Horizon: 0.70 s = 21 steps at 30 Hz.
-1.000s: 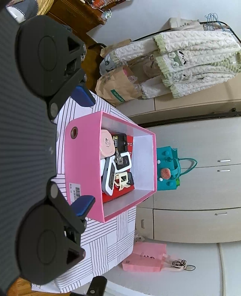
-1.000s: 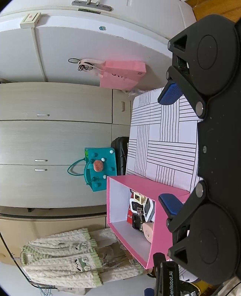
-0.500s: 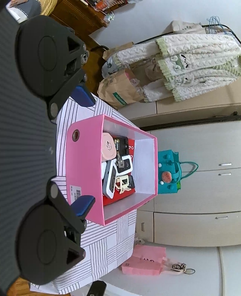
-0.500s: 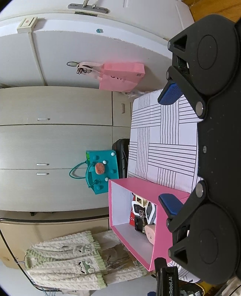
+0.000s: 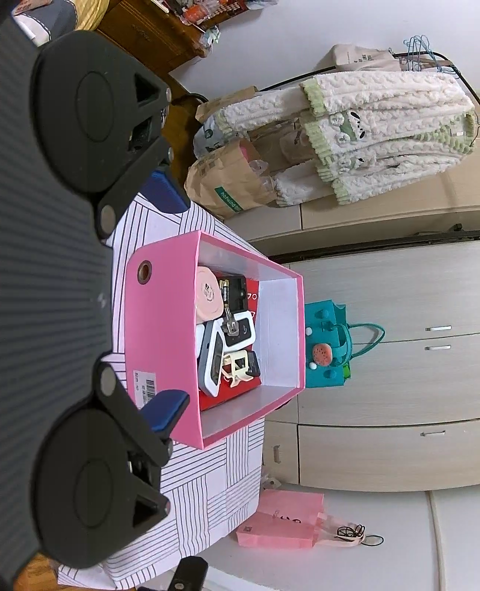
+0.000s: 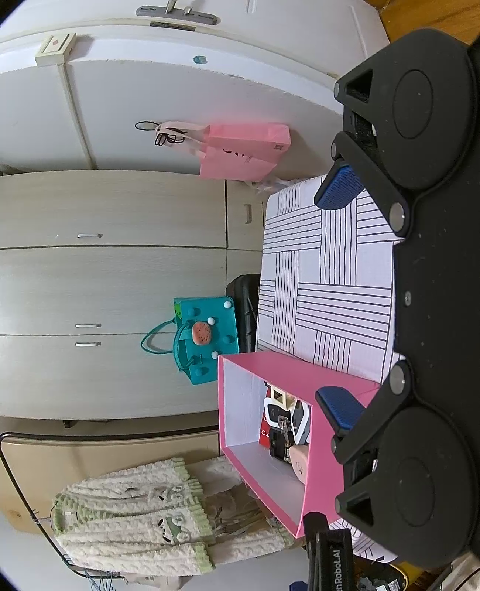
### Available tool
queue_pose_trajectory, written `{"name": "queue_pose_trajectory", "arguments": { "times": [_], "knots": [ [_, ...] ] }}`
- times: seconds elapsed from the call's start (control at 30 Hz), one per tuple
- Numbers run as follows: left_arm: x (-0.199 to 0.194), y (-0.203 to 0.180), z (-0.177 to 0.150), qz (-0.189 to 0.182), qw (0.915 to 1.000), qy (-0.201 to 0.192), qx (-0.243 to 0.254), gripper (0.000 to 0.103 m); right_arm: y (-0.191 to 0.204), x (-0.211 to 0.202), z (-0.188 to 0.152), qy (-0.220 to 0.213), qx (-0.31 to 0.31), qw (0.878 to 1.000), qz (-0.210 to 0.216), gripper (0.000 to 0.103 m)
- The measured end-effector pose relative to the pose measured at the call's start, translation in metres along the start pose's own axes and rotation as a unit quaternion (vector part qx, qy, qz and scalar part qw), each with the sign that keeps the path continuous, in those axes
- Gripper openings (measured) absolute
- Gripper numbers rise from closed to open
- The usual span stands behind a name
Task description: Organize rigid objects
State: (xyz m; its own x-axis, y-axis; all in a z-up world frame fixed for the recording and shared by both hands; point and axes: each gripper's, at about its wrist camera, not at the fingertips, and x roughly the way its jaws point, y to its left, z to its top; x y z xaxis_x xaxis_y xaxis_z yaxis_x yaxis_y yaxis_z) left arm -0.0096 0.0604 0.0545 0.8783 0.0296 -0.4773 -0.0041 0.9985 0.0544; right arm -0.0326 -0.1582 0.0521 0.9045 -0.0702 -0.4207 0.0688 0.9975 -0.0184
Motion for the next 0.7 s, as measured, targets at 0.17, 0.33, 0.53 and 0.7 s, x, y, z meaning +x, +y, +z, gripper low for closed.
{"name": "queue_pose_trajectory", "arguments": {
  "times": [0.17,0.33,0.53,0.7],
  "knots": [
    [-0.0023,0.0052,0.0007,0.005,0.9999,-0.003,-0.012,0.103,0.0013,-0.0002,-0.0004,0.001,-0.001,1.0,-0.002,0.103],
    [-0.0054,0.0072,0.001,0.009,0.9998,-0.008,-0.015,0.103,0.0023,-0.0014,-0.0006,0.0,-0.005,1.0,-0.003,0.103],
    [-0.0068,0.0057,-0.0004,-0.001,0.9999,0.004,-0.012,0.103,0.0013,0.0006,-0.001,0.002,0.003,1.0,-0.003,0.103],
    [-0.0093,0.0047,-0.0009,0.0,1.0,0.002,-0.008,0.103,0.0018,-0.0006,-0.0008,0.002,0.002,1.0,-0.003,0.103]
  ]
}}
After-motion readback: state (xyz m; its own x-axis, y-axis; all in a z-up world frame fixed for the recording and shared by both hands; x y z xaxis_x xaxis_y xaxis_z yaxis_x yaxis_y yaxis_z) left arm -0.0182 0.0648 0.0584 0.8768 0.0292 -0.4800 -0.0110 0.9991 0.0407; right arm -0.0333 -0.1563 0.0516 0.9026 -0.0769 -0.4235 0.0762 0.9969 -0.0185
